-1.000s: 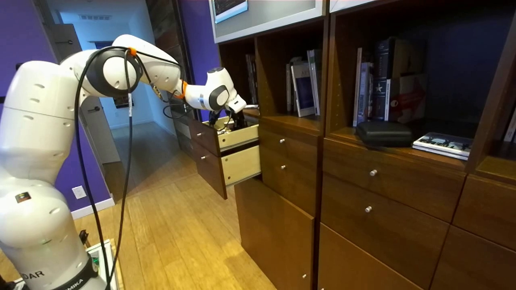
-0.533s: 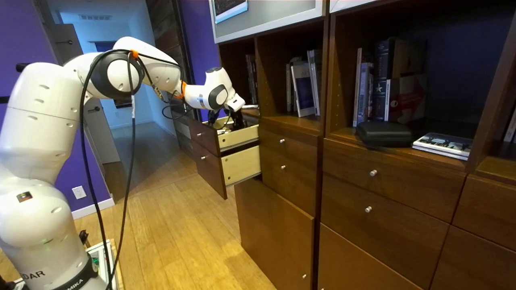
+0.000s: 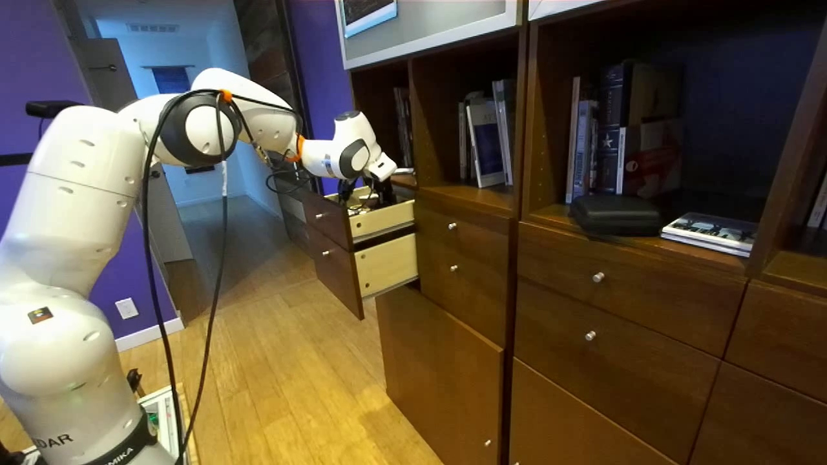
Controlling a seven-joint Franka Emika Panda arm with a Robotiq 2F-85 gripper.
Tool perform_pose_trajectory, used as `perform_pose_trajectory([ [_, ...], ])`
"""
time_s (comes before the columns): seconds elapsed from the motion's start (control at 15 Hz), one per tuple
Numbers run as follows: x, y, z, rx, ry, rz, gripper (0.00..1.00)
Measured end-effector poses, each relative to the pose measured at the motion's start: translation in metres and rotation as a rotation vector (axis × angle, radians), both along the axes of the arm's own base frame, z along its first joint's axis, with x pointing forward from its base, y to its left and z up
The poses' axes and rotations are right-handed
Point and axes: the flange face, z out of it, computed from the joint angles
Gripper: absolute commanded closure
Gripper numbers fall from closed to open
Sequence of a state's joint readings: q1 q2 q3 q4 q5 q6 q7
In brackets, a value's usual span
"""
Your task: Pick up the black pen from the open drawer and put it on the brown shelf right above the top open drawer
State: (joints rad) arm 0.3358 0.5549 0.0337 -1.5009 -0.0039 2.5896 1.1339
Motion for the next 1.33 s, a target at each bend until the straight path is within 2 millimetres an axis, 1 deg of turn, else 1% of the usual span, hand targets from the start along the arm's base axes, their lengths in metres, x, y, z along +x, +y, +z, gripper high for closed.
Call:
perform_pose_trajectory([
  [0.07,0.002,0.0,-0.001,0.0,-0.001,-0.001,0.95],
  [0.13,0.003,0.0,0.0,0.001,-0.003,-0.002,0.92],
  [0.27,0.003,0.0,0.0,0.001,-0.004,-0.002,0.94],
  [0.33,0.003,0.0,0.001,0.002,-0.005,-0.002,0.98],
  [0.4,0.003,0.0,0.003,0.002,-0.006,-0.002,1.0],
  [0.47,0.003,-0.001,0.004,0.0,-0.003,-0.003,1.0],
  [0.53,0.002,-0.002,0.005,-0.001,0.001,-0.004,0.97],
  [0.67,0.0,-0.003,0.009,-0.004,0.013,-0.005,0.97],
  [0.87,-0.004,-0.005,0.021,-0.003,0.03,-0.008,0.97],
  [1.13,-0.017,-0.006,0.036,0.023,0.069,-0.003,0.97],
  [1.33,-0.026,-0.01,0.044,0.056,0.111,0.013,0.97],
])
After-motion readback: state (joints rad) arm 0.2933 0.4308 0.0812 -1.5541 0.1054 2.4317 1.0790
